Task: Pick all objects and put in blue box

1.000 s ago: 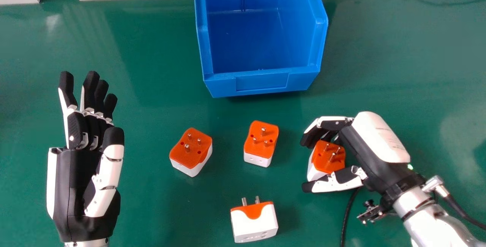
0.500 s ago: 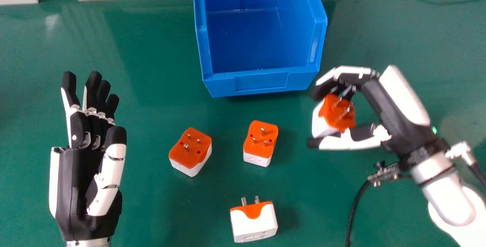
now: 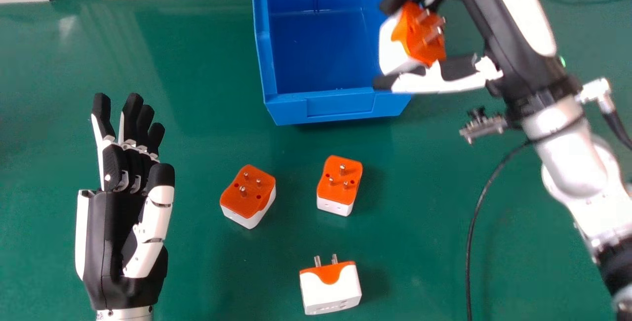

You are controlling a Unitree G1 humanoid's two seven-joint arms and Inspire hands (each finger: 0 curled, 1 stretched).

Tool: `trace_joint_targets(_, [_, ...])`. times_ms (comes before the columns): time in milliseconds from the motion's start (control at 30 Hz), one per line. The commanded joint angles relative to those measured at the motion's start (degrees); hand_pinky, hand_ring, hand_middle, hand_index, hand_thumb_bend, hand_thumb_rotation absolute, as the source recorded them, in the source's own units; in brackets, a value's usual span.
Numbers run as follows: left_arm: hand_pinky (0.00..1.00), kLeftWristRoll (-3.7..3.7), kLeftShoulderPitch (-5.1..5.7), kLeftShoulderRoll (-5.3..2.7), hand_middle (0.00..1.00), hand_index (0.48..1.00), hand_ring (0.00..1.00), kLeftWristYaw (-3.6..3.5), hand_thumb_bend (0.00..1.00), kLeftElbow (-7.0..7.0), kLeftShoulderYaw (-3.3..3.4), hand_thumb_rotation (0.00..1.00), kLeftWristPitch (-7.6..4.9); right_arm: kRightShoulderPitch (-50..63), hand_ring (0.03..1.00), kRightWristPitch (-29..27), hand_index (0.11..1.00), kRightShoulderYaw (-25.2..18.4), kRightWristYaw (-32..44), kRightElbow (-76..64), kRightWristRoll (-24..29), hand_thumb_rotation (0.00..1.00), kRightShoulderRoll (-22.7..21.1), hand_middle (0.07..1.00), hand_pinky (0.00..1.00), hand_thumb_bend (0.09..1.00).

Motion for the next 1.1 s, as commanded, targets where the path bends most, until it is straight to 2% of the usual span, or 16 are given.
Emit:
trace_joint_targets(0, [1.0, -0.06, -0.4, -0.23, 0.99, 0.967, 1.0, -0.31, 0.31, 0.17, -0.11, 0.47, -0.9, -5.13, 0.4, -1.78, 0.522, -0.76, -1.26, 3.73, 0.9, 0.0, 1.59, 0.502, 0.33, 0.516])
trace_joint_targets(133, [1.0, -0.12, -0.56, -0.17, 0.99, 0.967, 1.0, -0.31, 0.31, 0.35, -0.16, 0.46, -0.84, -9.91, 0.398, -2.61, 0.524, -0.99, -1.28, 9.78, 1.02, 0.0, 3.36, 0.494, 0.3, 0.516])
trace_joint_targets(300, [1.0, 0.6, -0.48, -0.31, 0.99, 0.967, 1.0, 0.41, 0.3, -0.05, -0.37, 0.46, -1.09, -15.07, 0.392, 0.75, 0.525, -0.8, -2.13, 12.19, 0.21, 0.0, 5.59, 0.49, 0.26, 0.514])
trace_joint_targets(500, [1.0, 0.11, -1.13, -0.02, 0.99, 0.967, 1.0, -0.02, 0.3, 1.06, -0.06, 0.46, -1.12, -16.66, 0.392, 3.67, 0.523, -0.16, -3.46, 11.68, -0.97, 0.0, 6.73, 0.49, 0.25, 0.514])
trace_joint_targets(733, [1.0, 0.3, -1.65, 0.12, 0.99, 0.967, 1.0, 0.12, 0.3, 1.37, 0.01, 0.45, -1.41, -18.14, 0.4, 9.11, 0.518, 1.09, -5.6, 9.29, -3.68, 0.0, 8.66, 0.49, 0.27, 0.516])
trace_joint_targets(833, [1.0, 0.33, -1.98, 0.32, 0.99, 0.967, 1.0, 0.12, 0.31, 1.84, 0.17, 0.45, -1.46, -20.22, 0.402, 10.48, 0.518, 1.34, -6.65, 11.72, -4.49, 0.0, 9.15, 0.492, 0.27, 0.516])
trace_joint_targets(1067, [1.0, 0.69, -2.32, 0.89, 0.99, 0.967, 1.0, 0.53, 0.31, 1.69, 0.28, 0.45, -1.05, -27.09, 0.4, 15.78, 0.519, 3.7, -11.34, 21.72, -7.77, 0.0, 9.98, 0.496, 0.3, 0.516])
